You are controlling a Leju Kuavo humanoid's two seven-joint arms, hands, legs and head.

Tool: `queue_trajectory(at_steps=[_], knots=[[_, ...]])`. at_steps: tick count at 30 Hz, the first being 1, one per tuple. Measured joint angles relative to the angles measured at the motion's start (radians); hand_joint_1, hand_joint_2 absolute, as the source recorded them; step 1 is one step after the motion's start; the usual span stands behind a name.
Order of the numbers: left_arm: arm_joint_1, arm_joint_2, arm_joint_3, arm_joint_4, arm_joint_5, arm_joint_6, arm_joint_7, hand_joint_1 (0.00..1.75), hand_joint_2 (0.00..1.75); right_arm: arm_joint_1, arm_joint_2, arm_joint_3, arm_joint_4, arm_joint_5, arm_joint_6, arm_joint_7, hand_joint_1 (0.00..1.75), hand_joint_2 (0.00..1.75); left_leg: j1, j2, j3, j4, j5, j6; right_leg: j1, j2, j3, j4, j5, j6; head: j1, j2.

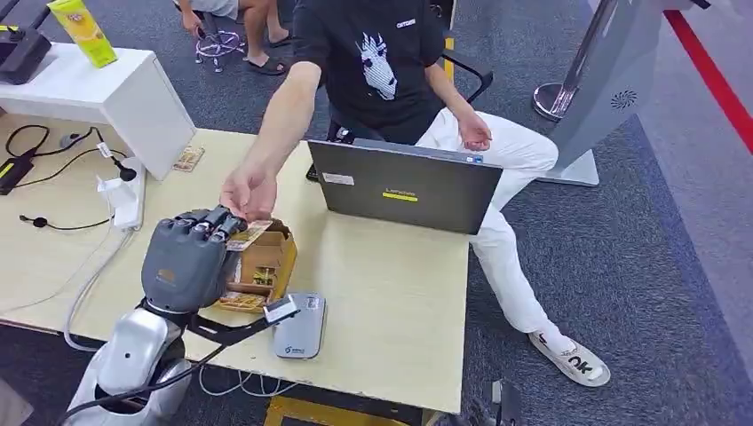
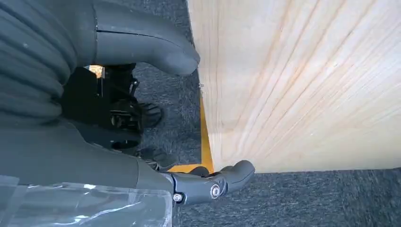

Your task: Pass the card to the sensor for recognition and then transmit it.

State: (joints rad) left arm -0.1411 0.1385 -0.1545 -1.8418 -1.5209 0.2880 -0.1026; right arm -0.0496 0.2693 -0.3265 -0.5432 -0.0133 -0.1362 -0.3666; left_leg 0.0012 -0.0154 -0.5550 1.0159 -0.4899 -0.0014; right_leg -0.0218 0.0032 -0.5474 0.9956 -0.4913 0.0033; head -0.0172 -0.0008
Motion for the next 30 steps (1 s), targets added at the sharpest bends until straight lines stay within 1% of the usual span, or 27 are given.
queue_trajectory(at_steps=[4, 12, 13, 14, 15, 16, 17, 30], knots=[[-0.008, 0.003, 0.06, 0.013, 0.024, -0.018, 0.006, 1.75, 1.75, 0.0, 0.0, -0.002, -0.005, 0.003, 0.0, 0.008, 0.0, 1.75, 0.0, 0.001, 0.0, 0.0, 0.0, 0.0, 0.0, 0.001, -0.001, 0.0, 0.0, 0.0, 0.0, 0.0], [-0.014, 0.01, 0.173, 0.07, 0.051, -0.018, -0.003, 1.75, 1.75, 0.0, 0.0, -0.003, -0.005, 0.004, 0.0, 0.002, 0.0, 1.75, 0.0, 0.001, -0.001, 0.0, 0.0, 0.0, 0.0, 0.002, -0.002, 0.0, 0.0, 0.0, 0.0, 0.0], [-0.014, 0.01, 0.182, 0.075, 0.051, -0.018, -0.003, 1.54, 1.75, 0.0, 0.0, -0.003, -0.005, 0.004, 0.0, 0.0, 0.0, 1.75, 0.0, 0.001, -0.001, 0.0, 0.0, 0.0, 0.0, 0.002, -0.002, 0.0, 0.0, 0.0, 0.0, 0.0], [-0.014, 0.01, 0.188, 0.079, 0.052, -0.018, -0.003, 0.61, 1.75, 0.0, 0.0, -0.003, -0.005, 0.005, 0.0, 0.0, 0.0, 1.75, 0.0, 0.001, -0.001, 0.0, 0.0, 0.0, 0.0, 0.002, -0.003, 0.0, 0.0, 0.0, 0.0, 0.0], [-0.014, 0.01, 0.191, 0.081, 0.051, -0.018, -0.003, 0.61, 1.75, 0.0, 0.0, -0.003, -0.005, 0.005, 0.0, -0.001, 0.0, 1.75, 0.0, 0.001, -0.002, 0.0, 0.0, 0.0, 0.0, 0.002, -0.003, 0.0, 0.0, 0.0, 0.0, 0.0], [-0.014, 0.01, 0.194, 0.084, 0.052, -0.018, -0.006, 0.05, 1.75, 0.0, 0.0, -0.003, -0.005, 0.005, 0.0, -0.001, 0.0, 1.75, 0.0, 0.001, -0.002, 0.0, 0.0, 0.0, 0.0, 0.002, -0.003, 0.0, 0.0, 0.0, 0.0, 0.0], [-0.014, 0.01, 0.196, 0.085, 0.052, -0.018, -0.008, 0.0, 1.75, 0.0, 0.0, -0.003, -0.005, 0.005, 0.0, -0.001, 0.0, 1.75, 0.0, 0.001, -0.002, 0.0, 0.0, 0.0, 0.0, 0.002, -0.003, 0.0, 0.0, 0.0, 0.0, 0.0], [-0.01, 0.007, 0.197, 0.09, 0.051, -0.029, -0.025, 0.0, 1.75, 0.0, 0.0, -0.003, -0.005, 0.006, 0.0, -0.002, 0.0, 1.75, 0.0, 0.001, -0.002, 0.0, 0.0, 0.0, 0.0, 0.001, -0.002, 0.0, 0.0, 0.0, 0.0, 0.0]])
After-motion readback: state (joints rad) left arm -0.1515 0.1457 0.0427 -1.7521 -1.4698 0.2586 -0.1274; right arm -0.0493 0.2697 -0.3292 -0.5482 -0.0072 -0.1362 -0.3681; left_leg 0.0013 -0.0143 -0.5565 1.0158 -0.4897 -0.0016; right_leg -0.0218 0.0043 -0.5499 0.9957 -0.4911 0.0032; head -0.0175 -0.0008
